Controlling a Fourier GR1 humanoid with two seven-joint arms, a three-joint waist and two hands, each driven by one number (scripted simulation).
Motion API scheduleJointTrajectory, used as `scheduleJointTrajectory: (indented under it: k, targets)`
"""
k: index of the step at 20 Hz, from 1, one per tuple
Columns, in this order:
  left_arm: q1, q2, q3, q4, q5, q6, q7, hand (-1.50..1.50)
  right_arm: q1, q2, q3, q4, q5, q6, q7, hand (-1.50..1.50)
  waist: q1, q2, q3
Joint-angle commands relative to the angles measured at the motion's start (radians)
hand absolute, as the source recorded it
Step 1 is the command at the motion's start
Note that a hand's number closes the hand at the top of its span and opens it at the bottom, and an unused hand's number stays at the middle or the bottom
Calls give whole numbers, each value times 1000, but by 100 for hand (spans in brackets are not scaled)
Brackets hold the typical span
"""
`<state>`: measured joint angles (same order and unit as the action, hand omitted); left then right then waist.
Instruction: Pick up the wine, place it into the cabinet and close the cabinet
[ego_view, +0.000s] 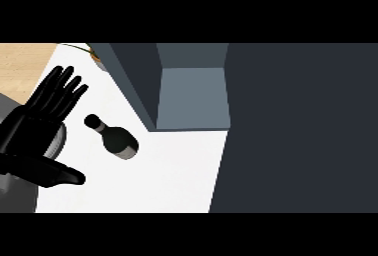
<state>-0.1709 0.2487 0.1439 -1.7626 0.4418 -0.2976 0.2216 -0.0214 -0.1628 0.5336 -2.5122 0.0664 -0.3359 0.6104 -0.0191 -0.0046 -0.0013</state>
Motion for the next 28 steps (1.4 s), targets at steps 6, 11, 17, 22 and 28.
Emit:
scheduleJointTrajectory:
  k: [6, 11, 17, 22, 28]
  targets:
    - [13, 2, 42, 232, -98, -84, -227, -150, -1, -59, -1, -166, 100, -30, 76, -150, 3, 3, 0]
    - [84, 11, 44, 284, -142, -125, -318, -150, -19, -82, 35, -187, 137, -59, 105, -150, 6, -1, -1]
    - [59, -16, 18, 333, -186, -101, -328, -150, 18, -84, 124, -161, 196, -105, 62, -150, 5, -2, 1]
    - [-5, -2, 31, 544, -250, -132, -467, -150, -85, -104, 43, -172, 134, -110, 142, -150, 3, 2, -1]
    - [-67, 9, 39, 771, -330, -137, -626, -150, -49, -113, 102, -164, 156, -146, 102, -150, -5, 3, 0]
